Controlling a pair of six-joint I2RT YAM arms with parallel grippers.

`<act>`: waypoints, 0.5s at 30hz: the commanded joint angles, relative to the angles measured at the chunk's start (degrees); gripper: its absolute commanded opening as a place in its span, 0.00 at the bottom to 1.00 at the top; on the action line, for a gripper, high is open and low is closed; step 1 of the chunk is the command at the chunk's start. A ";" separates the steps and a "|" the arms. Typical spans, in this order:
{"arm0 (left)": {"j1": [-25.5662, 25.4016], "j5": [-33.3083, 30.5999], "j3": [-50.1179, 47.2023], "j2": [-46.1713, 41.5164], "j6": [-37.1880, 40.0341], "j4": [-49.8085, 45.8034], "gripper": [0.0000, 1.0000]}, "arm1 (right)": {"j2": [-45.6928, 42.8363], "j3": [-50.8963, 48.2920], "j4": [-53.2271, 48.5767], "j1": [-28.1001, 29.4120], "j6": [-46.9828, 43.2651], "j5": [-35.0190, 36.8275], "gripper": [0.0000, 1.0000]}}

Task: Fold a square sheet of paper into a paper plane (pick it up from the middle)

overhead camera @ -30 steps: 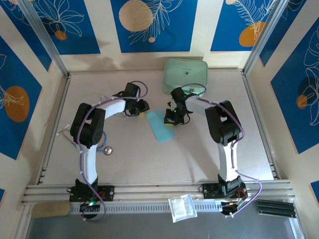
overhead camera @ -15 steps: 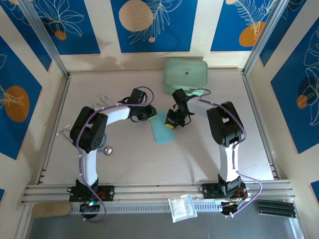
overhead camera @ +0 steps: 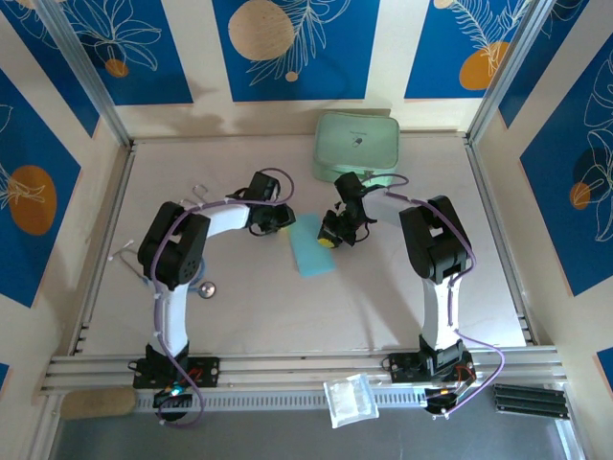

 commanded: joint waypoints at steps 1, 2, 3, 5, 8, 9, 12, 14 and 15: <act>2.92 -5.57 3.24 -2.30 4.48 -5.35 0.23 | 0.27 -1.90 -4.14 -0.83 1.78 1.84 0.11; 2.84 -4.90 4.10 -2.91 4.57 -6.04 0.23 | 0.00 -1.79 -3.44 -0.87 2.20 0.99 0.11; 2.69 -3.72 4.49 -3.52 4.17 -6.04 0.24 | -0.40 -1.75 -2.51 -0.91 2.72 0.35 0.11; 1.87 -2.59 4.08 -4.98 3.39 -5.75 0.26 | -1.67 -1.45 -0.32 -0.92 3.49 -1.26 0.12; -0.13 -2.27 2.42 -6.97 0.28 -6.48 0.28 | -4.21 0.06 1.60 -0.58 2.73 -1.66 0.16; -0.89 -1.96 1.13 -7.69 -1.23 -6.26 0.29 | -5.26 0.07 2.23 -0.57 2.14 -1.65 0.19; -3.14 -1.14 -2.60 -9.54 -5.88 -4.60 0.30 | -8.49 -0.88 3.14 -0.78 0.46 -0.37 0.26; -4.29 -0.14 -4.47 -10.18 -8.45 -3.36 0.29 | -10.27 -2.32 3.24 -1.32 -0.78 0.65 0.32; -4.72 0.38 -5.25 -10.32 -9.78 -2.88 0.29 | -11.14 -3.46 3.49 -1.73 -1.36 0.87 0.34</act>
